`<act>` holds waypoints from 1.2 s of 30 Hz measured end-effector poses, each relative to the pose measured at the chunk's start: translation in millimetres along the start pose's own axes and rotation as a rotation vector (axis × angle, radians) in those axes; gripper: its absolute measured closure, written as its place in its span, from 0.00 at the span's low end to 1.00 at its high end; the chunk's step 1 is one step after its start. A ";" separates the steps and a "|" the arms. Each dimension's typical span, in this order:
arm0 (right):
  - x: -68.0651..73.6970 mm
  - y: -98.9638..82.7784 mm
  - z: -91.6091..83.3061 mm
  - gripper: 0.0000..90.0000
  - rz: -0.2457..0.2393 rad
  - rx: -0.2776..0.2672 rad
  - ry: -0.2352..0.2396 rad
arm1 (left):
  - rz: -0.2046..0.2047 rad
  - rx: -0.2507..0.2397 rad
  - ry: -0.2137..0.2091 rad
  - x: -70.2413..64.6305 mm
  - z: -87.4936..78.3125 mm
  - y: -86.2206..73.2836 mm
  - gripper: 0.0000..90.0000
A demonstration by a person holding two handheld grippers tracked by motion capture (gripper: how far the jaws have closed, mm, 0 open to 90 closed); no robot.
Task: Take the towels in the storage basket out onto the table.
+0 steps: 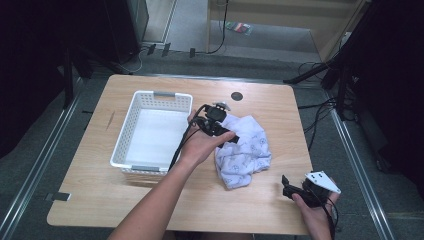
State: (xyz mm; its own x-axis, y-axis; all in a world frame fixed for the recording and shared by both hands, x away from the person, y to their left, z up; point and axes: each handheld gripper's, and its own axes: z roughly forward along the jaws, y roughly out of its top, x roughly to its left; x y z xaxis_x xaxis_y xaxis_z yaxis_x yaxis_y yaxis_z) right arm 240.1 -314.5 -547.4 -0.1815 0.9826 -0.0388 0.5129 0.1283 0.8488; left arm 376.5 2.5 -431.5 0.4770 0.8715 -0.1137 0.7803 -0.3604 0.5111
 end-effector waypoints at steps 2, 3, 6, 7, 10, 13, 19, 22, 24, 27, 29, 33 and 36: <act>0.1 0.0 0.0 0.00 0.000 0.001 -0.001 | 0.008 -0.002 0.010 4.2 -4.3 -4.1 0.00; 0.2 0.1 0.0 0.00 0.002 0.001 -0.001 | 0.008 -0.002 0.010 4.2 -4.3 -4.1 0.00; 0.1 0.1 0.1 0.00 0.001 0.002 -0.001 | 0.011 -0.020 0.019 11.7 -13.7 -12.7 0.00; 0.1 0.1 0.1 0.00 0.001 0.002 -0.001 | 0.011 -0.020 0.019 11.7 -13.7 -12.7 0.00; 0.2 0.1 0.1 0.00 0.001 0.003 -0.004 | 0.023 -0.034 0.037 18.0 -21.3 -20.0 0.00; 0.1 0.1 0.2 0.00 0.001 0.003 -0.004 | 0.023 -0.049 0.044 24.3 -27.8 -25.6 0.00; 0.1 0.2 0.3 0.00 0.000 0.005 -0.006 | 0.044 -0.072 0.083 37.3 -42.7 -40.3 0.00; 0.1 0.2 0.4 0.00 -0.001 0.005 -0.007 | 0.043 -0.077 0.091 45.0 -45.9 -47.5 0.00; 0.3 0.2 0.5 0.00 0.000 0.006 -0.008 | 0.023 -0.087 0.059 50.5 -50.2 -51.7 0.00; 0.3 0.2 0.6 0.00 0.000 0.007 -0.007 | 0.019 -0.110 0.042 54.7 -57.2 -56.6 0.00; 0.3 0.2 0.5 0.00 0.001 0.007 -0.009 | 0.027 -0.120 0.060 57.3 -61.8 -60.9 0.00; 0.1 0.2 0.4 0.00 0.003 0.008 -0.008 | 0.014 -0.138 0.056 69.3 -69.2 -71.9 0.00; 0.1 0.2 0.5 0.00 0.001 0.007 -0.009 | -0.001 -0.149 0.069 80.4 -72.4 -83.2 0.00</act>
State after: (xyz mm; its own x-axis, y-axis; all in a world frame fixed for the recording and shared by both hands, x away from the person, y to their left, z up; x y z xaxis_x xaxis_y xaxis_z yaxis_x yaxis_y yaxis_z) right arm 240.6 -314.3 -547.5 -0.1732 0.9839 -0.0429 0.5188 0.1282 0.8452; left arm 320.6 126.6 -421.5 0.4431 0.8946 -0.0578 0.7096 -0.3107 0.6324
